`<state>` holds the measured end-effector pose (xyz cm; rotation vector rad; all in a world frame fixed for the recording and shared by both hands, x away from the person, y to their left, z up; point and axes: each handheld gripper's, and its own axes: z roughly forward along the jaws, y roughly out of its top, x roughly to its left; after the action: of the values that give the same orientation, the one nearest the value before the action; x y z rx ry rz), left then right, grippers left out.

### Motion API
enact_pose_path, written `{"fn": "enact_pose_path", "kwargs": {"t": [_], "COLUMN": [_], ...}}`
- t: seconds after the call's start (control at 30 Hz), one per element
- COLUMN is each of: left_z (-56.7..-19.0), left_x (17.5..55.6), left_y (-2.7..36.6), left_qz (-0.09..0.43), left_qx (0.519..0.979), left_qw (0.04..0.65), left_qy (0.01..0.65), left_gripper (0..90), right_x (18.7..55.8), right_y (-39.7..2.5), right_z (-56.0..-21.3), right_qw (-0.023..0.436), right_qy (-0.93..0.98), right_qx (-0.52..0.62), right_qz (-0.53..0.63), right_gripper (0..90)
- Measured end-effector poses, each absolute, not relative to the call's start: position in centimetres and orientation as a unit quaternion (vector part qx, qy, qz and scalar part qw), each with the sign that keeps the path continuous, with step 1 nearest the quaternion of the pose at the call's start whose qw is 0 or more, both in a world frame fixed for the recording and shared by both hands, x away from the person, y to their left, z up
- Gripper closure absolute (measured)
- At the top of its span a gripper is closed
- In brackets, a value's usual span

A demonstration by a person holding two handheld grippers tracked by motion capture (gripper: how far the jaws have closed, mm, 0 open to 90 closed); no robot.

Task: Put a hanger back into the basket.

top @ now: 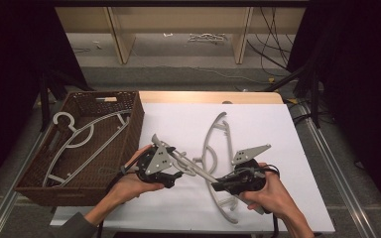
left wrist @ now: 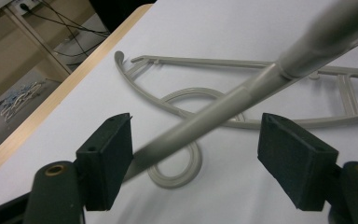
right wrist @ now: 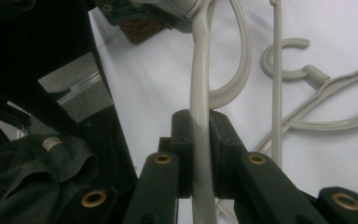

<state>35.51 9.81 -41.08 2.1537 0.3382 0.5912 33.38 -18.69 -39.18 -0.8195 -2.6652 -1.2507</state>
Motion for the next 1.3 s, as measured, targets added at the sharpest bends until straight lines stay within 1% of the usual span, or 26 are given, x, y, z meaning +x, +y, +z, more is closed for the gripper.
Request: {"fn": "enact_pose_path", "kwargs": {"t": [0.07, 0.1, 0.13, 0.2, 0.27, 0.33, 0.37, 0.4, 0.5, 0.6, 0.67, 0.73, 0.87, 0.9, 0.93, 1.0, 1.1, 1.2, 1.23, 1.3], "left_z": [-41.2, -41.3, -41.4, -41.5, -41.6, -41.6, -41.6, -41.5, -41.4, -41.3, -41.3, -41.2, -41.0, -41.0, -40.9, -40.6, -40.1, -40.0, -40.0, -40.0], "left_x": [35.8, 35.9, 36.0, 36.1, 36.1, 36.2, 36.1, 36.1, 36.0, 35.9, 35.7, 35.6, 35.4, 35.3, 35.2, 35.1, 34.9, 34.8, 34.8, 34.7], "left_y": [9.5, 9.4, 9.4, 9.5, 9.6, 9.8, 9.9, 10.0, 10.0, 10.1, 9.9, 9.6, 9.6, 9.5, 9.4, 9.2, 9.1, 9.0, 9.0, 8.9], "left_qz": [0.224, 0.216, 0.206, 0.193, 0.174, 0.165, 0.155, 0.156, 0.150, 0.153, 0.152, 0.158, 0.156, 0.140, 0.148, 0.147, 0.152, 0.137, 0.135, 0.127], "left_qx": [0.872, 0.871, 0.872, 0.876, 0.877, 0.879, 0.881, 0.882, 0.892, 0.895, 0.899, 0.903, 0.906, 0.903, 0.901, 0.901, 0.900, 0.899, 0.898, 0.898], "left_qw": [0.420, 0.427, 0.431, 0.432, 0.442, 0.443, 0.442, 0.442, 0.427, 0.419, 0.410, 0.400, 0.393, 0.406, 0.408, 0.408, 0.408, 0.417, 0.418, 0.421], "left_qy": [0.113, 0.109, 0.105, 0.089, 0.077, 0.067, 0.060, 0.053, 0.022, 0.005, -0.001, -0.012, -0.010, 0.004, 0.000, -0.001, -0.003, 0.008, 0.011, 0.026], "left_gripper": [29.4, 30.6, 32.8, 40.6, 43.7, 45.6, 48.8, 52.4, 58.0, 61.5, 63.5, 65.4, 70.2, 71.4, 72.2, 73.3, 74.9, 77.4, 78.0, 79.3], "right_x": [33.3, 33.2, 33.2, 33.2, 33.1, 33.1, 33.1, 33.1, 33.0, 33.1, 33.2, 33.4, 33.7, 33.7, 33.8, 33.9, 34.0, 34.2, 34.3, 34.5], "right_y": [-18.5, -18.5, -18.4, -18.3, -18.2, -18.1, -18.1, -18.0, -18.0, -18.1, -18.2, -18.3, -18.6, -18.7, -19.0, -19.3, -19.6, -19.8, -19.9, -20.0], "right_z": [-39.2, -39.2, -39.2, -39.2, -39.3, -39.3, -39.3, -39.3, -39.3, -39.3, -39.2, -39.4, -39.1, -38.9, -38.5, -38.0, -37.5, -37.0, -36.9, -36.6], "right_qw": [0.041, 0.051, 0.049, 0.054, 0.057, 0.060, 0.062, 0.060, 0.061, 0.061, 0.069, 0.063, 0.050, 0.048, 0.041, 0.029, 0.011, -0.019, -0.026, -0.037], "right_qy": [-0.874, -0.875, -0.878, -0.880, -0.883, -0.885, -0.886, -0.886, -0.889, -0.891, -0.893, -0.897, -0.897, -0.895, -0.895, -0.895, -0.894, -0.892, -0.889, -0.879], "right_qx": [-0.260, -0.255, -0.252, -0.247, -0.241, -0.233, -0.231, -0.227, -0.219, -0.209, -0.205, -0.196, -0.191, -0.191, -0.188, -0.183, -0.193, -0.216, -0.223, -0.250], "right_qz": [-0.409, -0.408, -0.405, -0.401, -0.399, -0.399, -0.398, -0.399, -0.397, -0.397, -0.395, -0.390, -0.395, -0.400, -0.403, -0.405, -0.405, -0.398, -0.399, -0.404], "right_gripper": [82.4, 82.4, 82.4, 82.4, 82.4, 82.4, 82.4, 82.4, 82.4, 82.3, 82.2, 81.7, 80.5, 80.1, 79.4, 78.5, 74.1, 66.6, 62.9, 50.9]}}
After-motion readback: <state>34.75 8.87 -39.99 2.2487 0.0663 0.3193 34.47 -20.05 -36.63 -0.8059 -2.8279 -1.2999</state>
